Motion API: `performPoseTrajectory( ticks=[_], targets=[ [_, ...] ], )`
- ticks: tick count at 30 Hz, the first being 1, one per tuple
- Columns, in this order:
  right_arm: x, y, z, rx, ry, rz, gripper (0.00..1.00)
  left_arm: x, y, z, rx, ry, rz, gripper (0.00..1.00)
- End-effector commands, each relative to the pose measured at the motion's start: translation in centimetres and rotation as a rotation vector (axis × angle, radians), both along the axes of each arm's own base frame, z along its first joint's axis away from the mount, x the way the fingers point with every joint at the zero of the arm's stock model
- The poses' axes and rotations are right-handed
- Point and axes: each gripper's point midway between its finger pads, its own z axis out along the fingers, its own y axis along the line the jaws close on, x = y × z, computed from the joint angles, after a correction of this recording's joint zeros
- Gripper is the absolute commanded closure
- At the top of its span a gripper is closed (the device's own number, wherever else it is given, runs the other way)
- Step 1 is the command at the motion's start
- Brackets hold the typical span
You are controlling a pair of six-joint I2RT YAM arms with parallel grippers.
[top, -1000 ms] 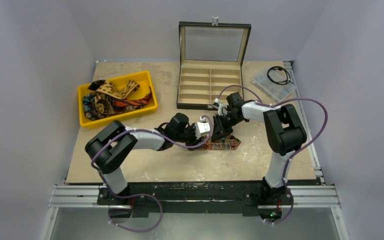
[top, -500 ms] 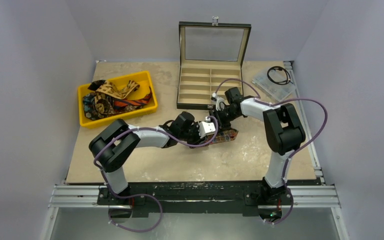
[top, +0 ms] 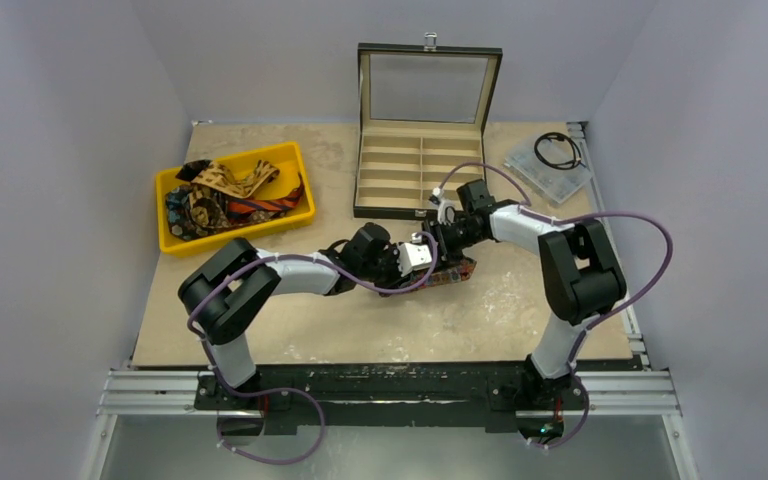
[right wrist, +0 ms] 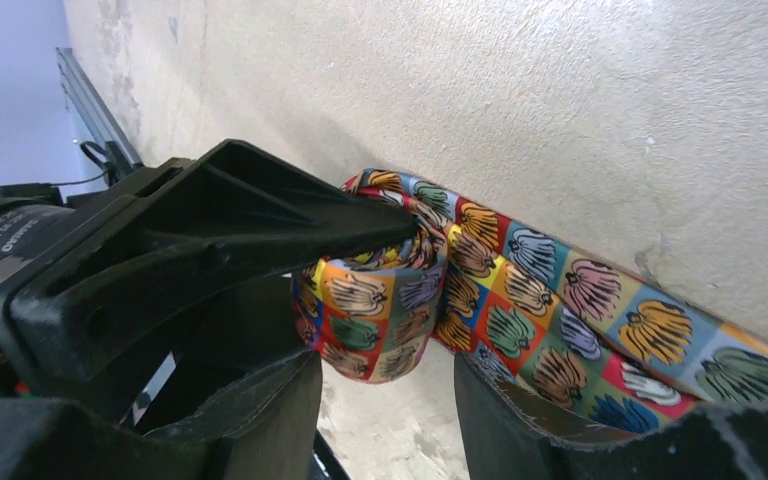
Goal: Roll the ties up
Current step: Roll the tie at the center of the board.
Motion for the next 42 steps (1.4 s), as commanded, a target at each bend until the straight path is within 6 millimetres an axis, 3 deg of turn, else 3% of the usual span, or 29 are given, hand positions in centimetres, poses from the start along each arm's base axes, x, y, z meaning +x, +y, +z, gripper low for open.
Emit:
performPoseTrajectory(
  ticks=[1,9,17,20,24,26,29,32,38,42],
  targets=[
    [0.3,1.4,-0.1,0.064,0.040,-0.002,0.49,-2.5,3.6,-4.8,0.185,0.128,0.027,0.94],
    [0.9,2.3,-0.4,0.098,0.043,0.004,0.53,-2.6,3.6,-5.0,0.188,0.129,0.025,0.93],
    [0.3,2.8,1.0,0.159,0.048,0.017,0.55,-2.6,3.5,-5.0,0.190,0.132,0.018,0.93],
    [0.2,2.4,0.0,0.122,0.052,0.020,0.68,-2.7,3.4,-5.0,0.189,0.135,0.015,0.93],
    [0.4,1.3,-2.1,0.026,0.042,0.034,1.00,-2.7,3.2,-4.8,0.173,0.142,0.016,0.90],
    [0.7,0.5,-3.2,-0.035,0.025,0.032,1.00,-2.7,2.7,-4.3,0.141,0.139,0.006,0.82],
    [1.2,-0.7,-4.8,-0.128,-0.005,0.016,1.00,-2.5,1.3,-2.5,0.043,0.119,-0.014,0.64],
    [1.5,-1.8,-6.0,-0.205,-0.021,0.004,1.00,-2.4,-0.4,0.0,-0.090,0.105,-0.048,0.53],
    [1.9,-3.9,-8.0,-0.337,-0.038,-0.013,1.00,-0.6,-2.6,4.0,-0.265,0.037,-0.063,0.46],
    [2.2,-4.5,-8.7,-0.383,-0.041,-0.020,1.00,-0.2,-3.2,5.3,-0.318,0.013,-0.089,0.40]
  ],
)
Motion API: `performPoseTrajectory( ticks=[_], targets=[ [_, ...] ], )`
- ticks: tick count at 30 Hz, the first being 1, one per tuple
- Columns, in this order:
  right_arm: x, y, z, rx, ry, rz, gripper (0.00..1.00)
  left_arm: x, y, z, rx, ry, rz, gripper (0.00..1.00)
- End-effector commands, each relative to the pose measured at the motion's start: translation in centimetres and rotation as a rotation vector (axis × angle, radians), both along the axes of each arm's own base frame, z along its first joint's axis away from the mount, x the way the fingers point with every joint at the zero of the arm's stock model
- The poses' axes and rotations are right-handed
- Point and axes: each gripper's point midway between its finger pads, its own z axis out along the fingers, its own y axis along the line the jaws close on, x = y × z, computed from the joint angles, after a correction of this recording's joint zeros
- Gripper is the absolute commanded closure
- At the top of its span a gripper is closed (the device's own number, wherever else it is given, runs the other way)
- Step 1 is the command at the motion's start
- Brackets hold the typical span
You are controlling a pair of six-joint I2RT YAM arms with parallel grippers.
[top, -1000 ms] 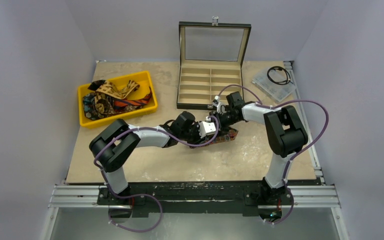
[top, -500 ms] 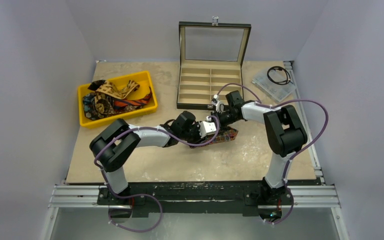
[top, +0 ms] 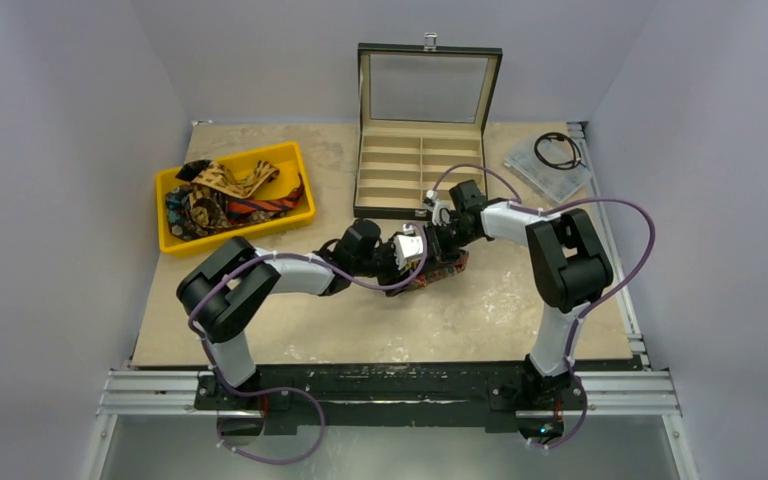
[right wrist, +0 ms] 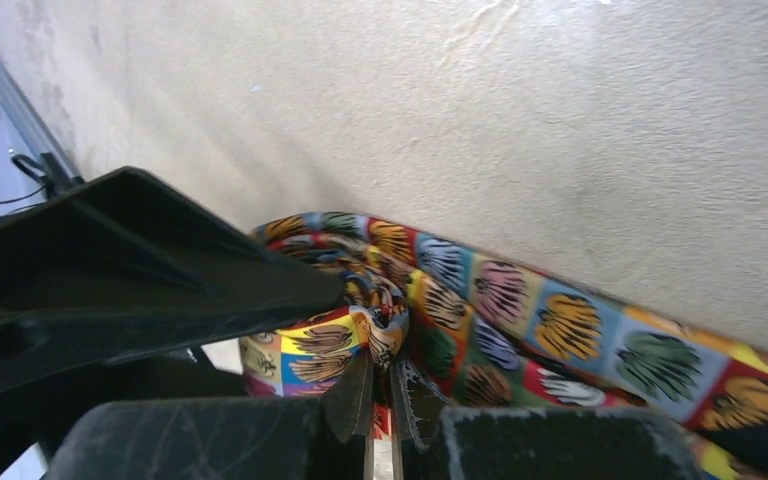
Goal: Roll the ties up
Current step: Roll the tie at the center of the board.
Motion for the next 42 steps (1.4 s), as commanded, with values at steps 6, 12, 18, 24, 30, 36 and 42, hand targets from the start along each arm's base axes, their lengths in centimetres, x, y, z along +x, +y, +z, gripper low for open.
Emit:
performPoseTrajectory(
  ticks=[6,12,18,24,30,36,42],
  targets=[
    [1.6,-5.1,-6.6,-0.351,-0.049,-0.019,1.00,0.4,-1.5,2.5,-0.121,-0.059,-0.057,0.34],
    [1.6,-5.5,-7.5,-0.381,-0.032,-0.014,1.00,0.8,-0.9,2.0,-0.124,-0.104,-0.023,0.21],
    [1.0,-5.8,-7.8,-0.389,-0.023,-0.010,1.00,2.0,-0.2,1.8,-0.134,-0.114,0.082,0.13],
    [0.8,-5.6,-7.9,-0.379,-0.016,-0.010,1.00,1.7,-0.7,0.8,-0.141,-0.052,0.094,0.15],
    [0.8,-5.4,-7.9,-0.375,-0.007,-0.010,1.00,2.3,-2.3,0.6,-0.150,-0.031,0.105,0.34],
    [0.3,-5.2,-8.0,-0.371,0.002,-0.005,1.00,3.5,-3.2,1.2,-0.182,-0.038,0.139,0.42],
    [0.0,-4.7,-8.1,-0.368,0.009,-0.004,1.00,4.1,-3.9,1.0,-0.193,-0.025,0.151,0.43]
  ],
)
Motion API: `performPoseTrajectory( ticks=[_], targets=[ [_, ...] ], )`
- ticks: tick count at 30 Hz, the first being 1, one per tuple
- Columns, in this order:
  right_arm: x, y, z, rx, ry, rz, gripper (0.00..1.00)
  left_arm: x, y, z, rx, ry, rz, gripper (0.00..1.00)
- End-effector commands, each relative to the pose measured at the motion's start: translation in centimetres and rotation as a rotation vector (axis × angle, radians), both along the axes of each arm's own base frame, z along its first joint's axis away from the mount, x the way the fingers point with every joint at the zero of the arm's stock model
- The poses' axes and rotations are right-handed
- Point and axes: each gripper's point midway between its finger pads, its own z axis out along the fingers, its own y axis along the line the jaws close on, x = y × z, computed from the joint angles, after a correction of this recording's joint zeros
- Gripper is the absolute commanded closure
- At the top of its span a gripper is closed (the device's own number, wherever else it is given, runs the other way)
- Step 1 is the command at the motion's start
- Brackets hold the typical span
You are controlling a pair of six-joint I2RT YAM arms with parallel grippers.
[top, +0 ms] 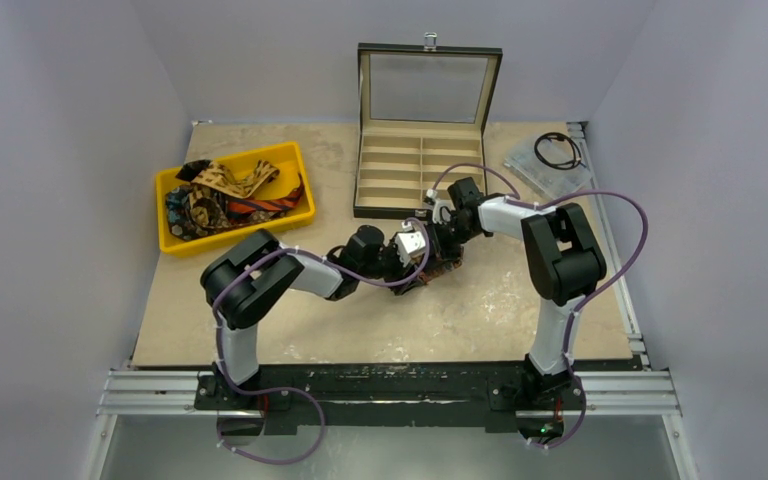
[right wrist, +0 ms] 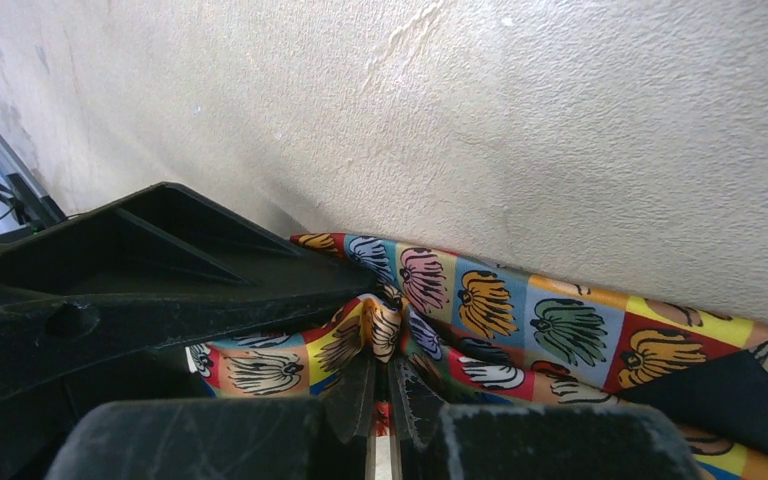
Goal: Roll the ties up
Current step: Roll the tie at the center of the board.
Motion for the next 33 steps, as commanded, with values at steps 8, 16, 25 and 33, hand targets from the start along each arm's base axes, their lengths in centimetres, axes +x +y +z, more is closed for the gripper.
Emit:
performPoseTrajectory(
  ticks=[8,16,25,33],
  targets=[
    [-1.5,-2.9,-5.7,-0.236,-0.014,0.028,1.00,2.4,-0.2,-1.0,0.106,-0.093,0.077,0.57],
    [-2.5,-0.7,-1.7,-0.075,-0.025,0.050,1.00,-0.6,2.5,-3.0,0.325,-0.069,0.002,0.78],
    [-4.5,-0.5,3.9,0.056,-0.049,0.100,0.76,-7.7,5.9,-6.1,0.409,0.105,-0.229,0.84],
    [-2.7,-1.1,4.3,0.082,-0.077,0.066,0.75,-8.0,5.5,-6.2,0.420,0.115,-0.279,0.86]
  ],
)
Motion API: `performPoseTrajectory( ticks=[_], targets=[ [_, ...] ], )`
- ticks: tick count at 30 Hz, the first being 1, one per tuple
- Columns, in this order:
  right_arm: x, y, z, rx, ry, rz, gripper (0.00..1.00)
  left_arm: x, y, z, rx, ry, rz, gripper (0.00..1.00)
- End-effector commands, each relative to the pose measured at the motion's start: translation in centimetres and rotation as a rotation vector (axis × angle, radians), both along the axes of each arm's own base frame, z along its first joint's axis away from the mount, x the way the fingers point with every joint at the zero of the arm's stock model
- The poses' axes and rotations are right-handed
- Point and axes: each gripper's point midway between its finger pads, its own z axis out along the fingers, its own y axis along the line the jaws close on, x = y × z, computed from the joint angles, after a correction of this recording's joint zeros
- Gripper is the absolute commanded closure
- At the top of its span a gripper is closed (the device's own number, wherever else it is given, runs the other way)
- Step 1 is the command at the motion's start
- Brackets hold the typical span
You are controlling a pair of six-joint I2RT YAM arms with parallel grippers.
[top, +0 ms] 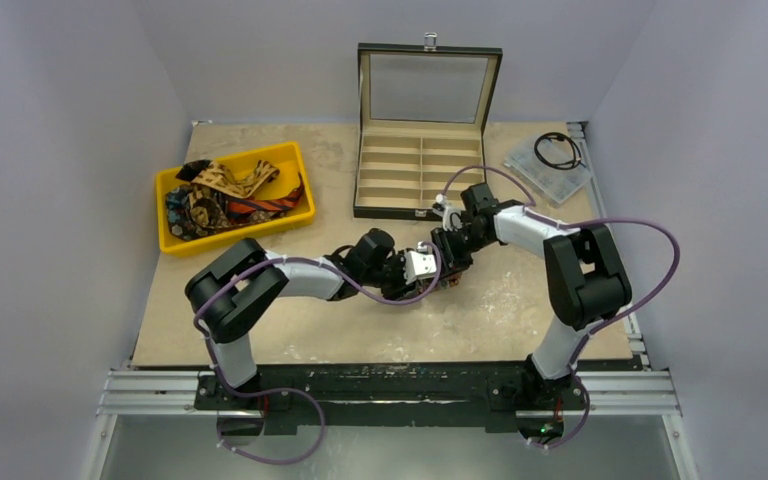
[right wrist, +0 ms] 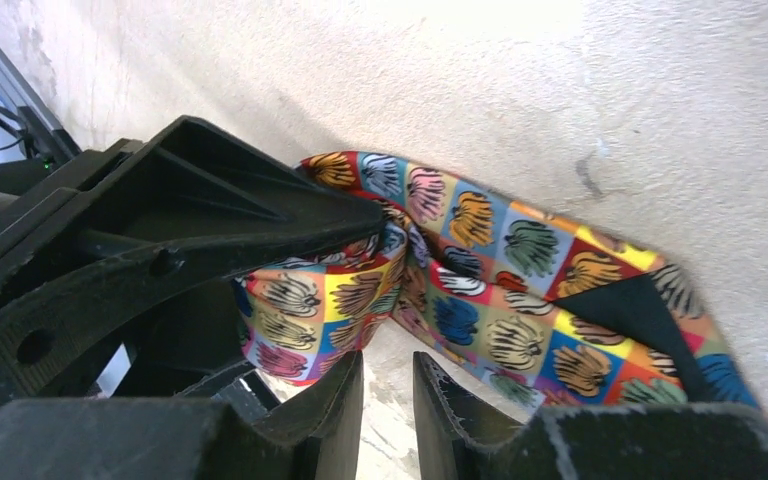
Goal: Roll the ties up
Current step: Roll the tie at the center of the board.
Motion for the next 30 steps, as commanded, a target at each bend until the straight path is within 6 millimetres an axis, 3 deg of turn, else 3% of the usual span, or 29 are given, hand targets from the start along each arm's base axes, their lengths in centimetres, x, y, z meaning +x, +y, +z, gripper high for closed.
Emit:
performPoseTrajectory(
  ticks=[1,10,12,15,19,22,26,30],
  targets=[
    [1.3,0.2,0.1,0.016,-0.033,-0.001,0.75,-4.3,4.2,-5.3,0.215,0.179,-0.059,0.86],
    [2.0,-1.2,-4.9,-0.113,0.002,-0.030,0.79,-4.1,3.8,-4.2,0.181,0.163,-0.059,0.86],
    [1.4,-1.6,-5.8,-0.136,0.036,-0.032,0.80,-3.6,3.4,-3.4,0.150,0.140,-0.047,0.86],
    [0.4,-2.2,-6.8,-0.163,0.074,-0.041,0.82,-1.7,2.8,-0.9,0.063,0.111,0.029,0.83],
    [0.4,-2.6,-7.3,-0.194,0.079,-0.036,0.82,0.8,2.1,3.2,-0.066,0.104,0.144,0.76],
    [0.3,-2.8,-7.6,-0.205,0.097,-0.031,0.83,2.0,1.7,4.9,-0.104,0.080,0.198,0.72],
    [0.1,-2.8,-7.7,-0.206,0.106,-0.032,0.83,3.6,3.3,2.8,0.030,0.096,0.328,0.71],
    [0.1,-2.7,-7.3,-0.195,0.100,-0.030,0.83,2.7,4.8,-0.6,0.168,0.100,0.307,0.73]
  ],
)
